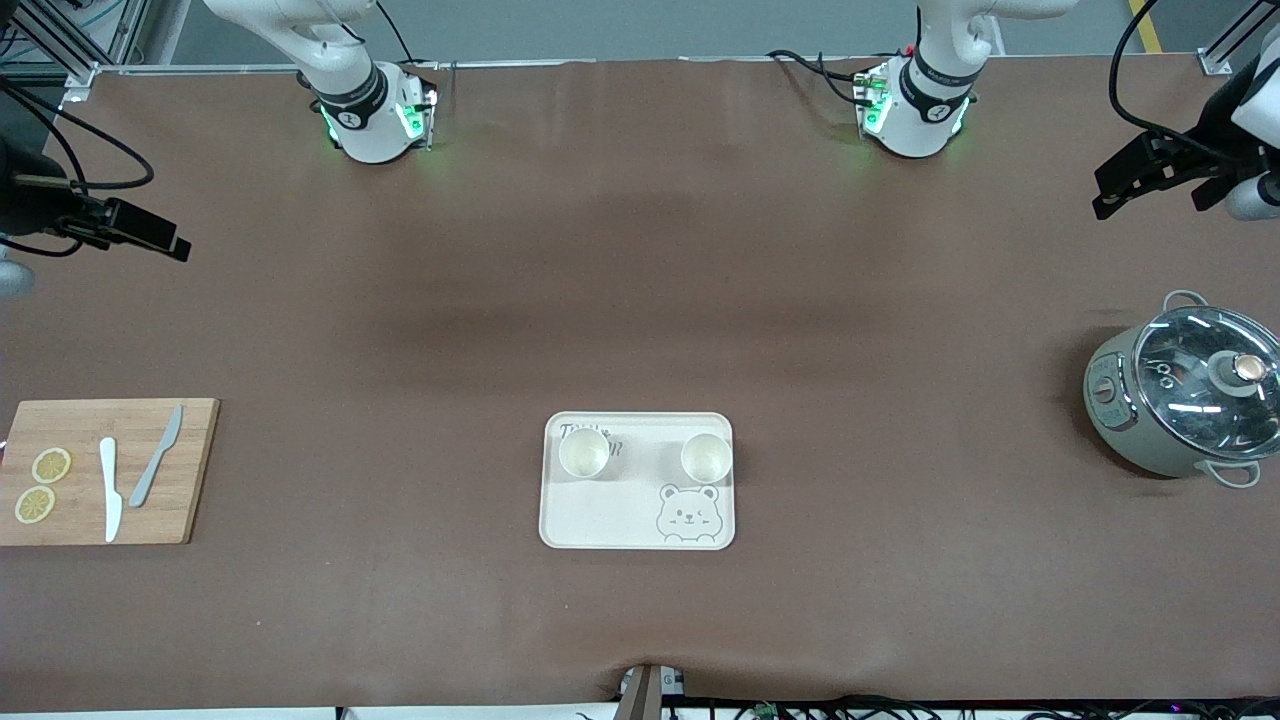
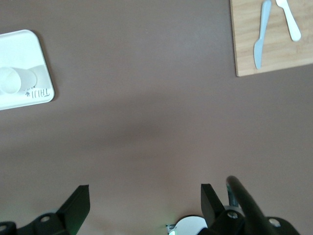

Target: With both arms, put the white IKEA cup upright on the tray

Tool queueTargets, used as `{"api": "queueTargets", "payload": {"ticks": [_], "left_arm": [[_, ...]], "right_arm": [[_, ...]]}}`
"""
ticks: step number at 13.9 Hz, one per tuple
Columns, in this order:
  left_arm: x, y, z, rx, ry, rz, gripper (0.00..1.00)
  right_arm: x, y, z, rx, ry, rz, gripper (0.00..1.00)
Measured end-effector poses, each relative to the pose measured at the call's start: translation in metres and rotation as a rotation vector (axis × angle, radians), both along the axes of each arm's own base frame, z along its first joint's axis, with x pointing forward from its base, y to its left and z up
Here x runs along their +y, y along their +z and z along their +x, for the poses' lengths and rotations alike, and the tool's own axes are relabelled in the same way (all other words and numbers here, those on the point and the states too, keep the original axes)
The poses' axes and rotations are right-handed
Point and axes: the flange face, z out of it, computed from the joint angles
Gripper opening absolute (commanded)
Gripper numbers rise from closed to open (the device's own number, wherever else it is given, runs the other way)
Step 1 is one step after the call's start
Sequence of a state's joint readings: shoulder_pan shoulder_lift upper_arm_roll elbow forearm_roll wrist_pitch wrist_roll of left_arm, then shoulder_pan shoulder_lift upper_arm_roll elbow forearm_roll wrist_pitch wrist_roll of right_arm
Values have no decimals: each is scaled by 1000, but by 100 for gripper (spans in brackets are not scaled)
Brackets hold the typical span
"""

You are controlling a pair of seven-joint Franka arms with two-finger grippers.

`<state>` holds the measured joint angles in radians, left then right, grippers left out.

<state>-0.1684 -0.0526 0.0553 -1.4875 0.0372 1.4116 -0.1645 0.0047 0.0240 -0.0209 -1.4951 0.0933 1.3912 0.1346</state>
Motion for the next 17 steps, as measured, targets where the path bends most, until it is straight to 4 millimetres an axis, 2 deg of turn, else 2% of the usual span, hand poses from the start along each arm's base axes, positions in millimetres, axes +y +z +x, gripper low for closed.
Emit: {"api": "queueTargets", "payload": {"ticks": [3,8,17], "left_arm": [[-2,0,-2,1,-5,0,100],[5,2,-13,3,5,-1,100],[4,-7,-8,-8,5,-10,100]], "right_arm": [[-6,-2,-3,-14,68,5,100],[-13,-2,-3,-24,144,-8,100],[-13,4,-10,-21,161,-29,100]]}}
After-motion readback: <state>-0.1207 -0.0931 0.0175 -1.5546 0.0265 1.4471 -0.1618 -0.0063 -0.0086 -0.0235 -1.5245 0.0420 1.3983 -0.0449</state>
